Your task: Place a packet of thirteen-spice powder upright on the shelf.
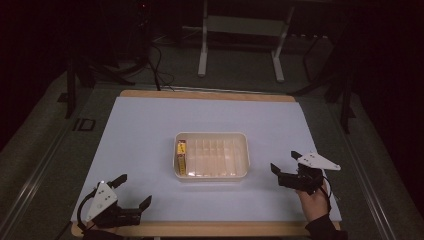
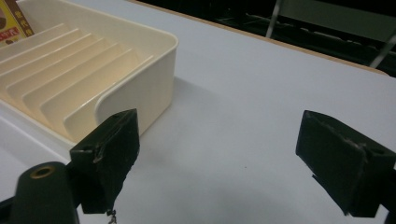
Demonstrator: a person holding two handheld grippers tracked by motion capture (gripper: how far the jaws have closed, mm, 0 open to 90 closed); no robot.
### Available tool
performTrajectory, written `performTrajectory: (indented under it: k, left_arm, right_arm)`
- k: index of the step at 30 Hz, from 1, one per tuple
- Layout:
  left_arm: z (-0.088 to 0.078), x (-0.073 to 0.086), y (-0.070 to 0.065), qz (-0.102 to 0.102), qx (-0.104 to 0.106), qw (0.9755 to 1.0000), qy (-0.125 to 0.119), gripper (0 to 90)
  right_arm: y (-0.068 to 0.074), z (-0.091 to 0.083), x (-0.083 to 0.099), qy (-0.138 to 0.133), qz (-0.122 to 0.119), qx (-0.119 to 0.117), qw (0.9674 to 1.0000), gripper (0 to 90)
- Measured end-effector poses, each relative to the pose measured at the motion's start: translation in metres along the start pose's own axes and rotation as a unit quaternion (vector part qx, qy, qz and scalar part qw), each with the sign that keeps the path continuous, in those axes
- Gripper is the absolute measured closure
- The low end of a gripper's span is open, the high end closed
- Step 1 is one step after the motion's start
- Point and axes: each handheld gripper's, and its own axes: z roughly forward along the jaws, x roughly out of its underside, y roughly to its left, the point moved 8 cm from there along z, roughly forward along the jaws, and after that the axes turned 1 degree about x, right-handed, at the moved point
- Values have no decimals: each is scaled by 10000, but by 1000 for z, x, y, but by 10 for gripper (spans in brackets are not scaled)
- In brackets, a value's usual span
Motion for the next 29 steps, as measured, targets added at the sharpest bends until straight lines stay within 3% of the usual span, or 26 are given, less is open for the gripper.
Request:
performTrajectory:
  k: [20, 29]
  left_arm:
    - [1, 0, 0, -13, 0, 10000, 4, 0]
    - [1, 0, 0, -8, -2, 10000, 7, 0]
  right_arm:
    - [3, 5, 1, 21, 6, -143, 9999, 135]
    - [0, 6, 4, 99, 63, -89, 9999, 135]
